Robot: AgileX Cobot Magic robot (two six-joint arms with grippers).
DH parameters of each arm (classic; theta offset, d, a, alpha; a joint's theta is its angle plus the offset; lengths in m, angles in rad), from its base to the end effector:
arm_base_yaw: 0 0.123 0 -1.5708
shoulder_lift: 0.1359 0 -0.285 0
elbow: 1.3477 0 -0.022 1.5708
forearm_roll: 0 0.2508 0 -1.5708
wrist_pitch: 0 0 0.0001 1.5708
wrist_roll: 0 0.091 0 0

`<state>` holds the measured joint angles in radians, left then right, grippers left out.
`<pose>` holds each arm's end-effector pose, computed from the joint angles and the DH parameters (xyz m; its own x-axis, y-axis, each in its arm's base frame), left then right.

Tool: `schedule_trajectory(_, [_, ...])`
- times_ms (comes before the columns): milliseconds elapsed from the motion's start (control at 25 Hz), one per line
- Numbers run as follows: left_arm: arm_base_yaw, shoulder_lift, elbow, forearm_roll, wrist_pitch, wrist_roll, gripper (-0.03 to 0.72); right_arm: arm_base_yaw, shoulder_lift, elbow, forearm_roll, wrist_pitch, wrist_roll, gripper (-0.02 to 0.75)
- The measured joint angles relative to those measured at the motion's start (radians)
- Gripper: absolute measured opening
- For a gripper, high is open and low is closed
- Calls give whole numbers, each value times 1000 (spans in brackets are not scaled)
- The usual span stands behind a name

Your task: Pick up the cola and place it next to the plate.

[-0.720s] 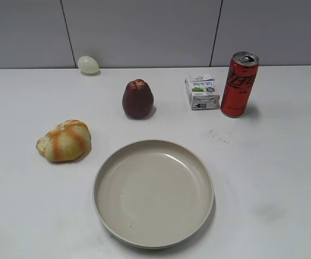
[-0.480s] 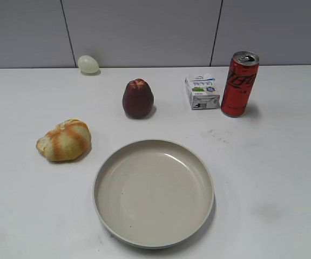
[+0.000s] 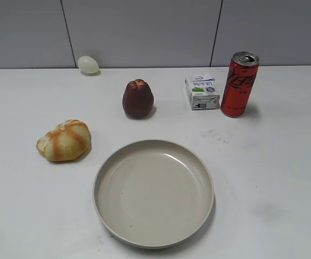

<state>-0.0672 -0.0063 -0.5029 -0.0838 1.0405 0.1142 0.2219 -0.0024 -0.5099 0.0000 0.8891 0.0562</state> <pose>-0.0059 -0.0062 0.2799 -0.4167 0.0997 -0.9035 0.1624 0.9861 0.0339 -0.0006 -0.0001 0.2945 -0.2905 -0.0080 -0.9568 -0.2041 0.9775 0.0538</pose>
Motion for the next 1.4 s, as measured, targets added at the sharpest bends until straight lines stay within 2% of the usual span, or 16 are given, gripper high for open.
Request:
schedule_trajectory(200, [0,0,0,0,0,0,237,0,137,-6,-26,-270,7,592])
schedule_trajectory(320, [0,0,0,0,0,0,237,0,295,-26,-23,-340,13,592])
schedule_trajectory(480, [0,0,0,0,0,0,237,0,541,-109,0,-356,16,607])
schedule_trajectory(640, [0,0,0,0,0,0,237,0,805,-252,38,-342,18,645])
schedule_trajectory(1000, [0,0,0,0,0,0,237,0,1350,-635,56,-220,19,650])
schedule_trajectory(1400, [0,0,0,0,0,0,237,0,1790,-1099,62,-13,19,648])
